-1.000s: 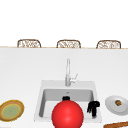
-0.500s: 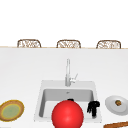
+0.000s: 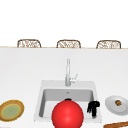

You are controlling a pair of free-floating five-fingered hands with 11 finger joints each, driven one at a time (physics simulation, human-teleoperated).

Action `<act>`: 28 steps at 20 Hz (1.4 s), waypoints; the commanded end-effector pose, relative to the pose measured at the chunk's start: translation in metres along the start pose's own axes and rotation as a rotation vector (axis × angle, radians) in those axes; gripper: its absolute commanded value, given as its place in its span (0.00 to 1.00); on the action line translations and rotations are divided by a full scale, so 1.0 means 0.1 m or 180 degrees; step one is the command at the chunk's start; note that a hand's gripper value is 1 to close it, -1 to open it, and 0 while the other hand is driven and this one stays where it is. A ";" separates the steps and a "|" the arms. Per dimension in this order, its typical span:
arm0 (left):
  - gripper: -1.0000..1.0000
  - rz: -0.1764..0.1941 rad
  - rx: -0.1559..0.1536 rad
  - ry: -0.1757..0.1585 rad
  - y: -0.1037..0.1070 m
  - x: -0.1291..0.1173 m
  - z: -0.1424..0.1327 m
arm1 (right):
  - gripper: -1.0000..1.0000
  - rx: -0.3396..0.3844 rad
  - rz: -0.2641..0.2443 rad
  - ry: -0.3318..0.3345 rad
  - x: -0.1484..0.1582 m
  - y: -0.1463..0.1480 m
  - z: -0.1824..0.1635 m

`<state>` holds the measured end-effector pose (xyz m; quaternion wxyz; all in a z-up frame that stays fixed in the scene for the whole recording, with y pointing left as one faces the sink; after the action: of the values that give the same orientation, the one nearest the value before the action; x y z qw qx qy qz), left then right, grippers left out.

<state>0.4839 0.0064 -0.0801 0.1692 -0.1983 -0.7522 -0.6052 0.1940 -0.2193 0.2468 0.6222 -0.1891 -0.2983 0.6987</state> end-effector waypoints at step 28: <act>0.00 0.0207 -0.0229 -0.0007 1.28 1.47 0.78 | 0.50 0.0000 0.0000 0.0000 0.00 0.00 0.00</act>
<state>0.4297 0.1116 0.0699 0.1718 -0.2291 -0.7368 -0.6124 0.1940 -0.2193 0.2468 0.6222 -0.1891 -0.2983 0.6987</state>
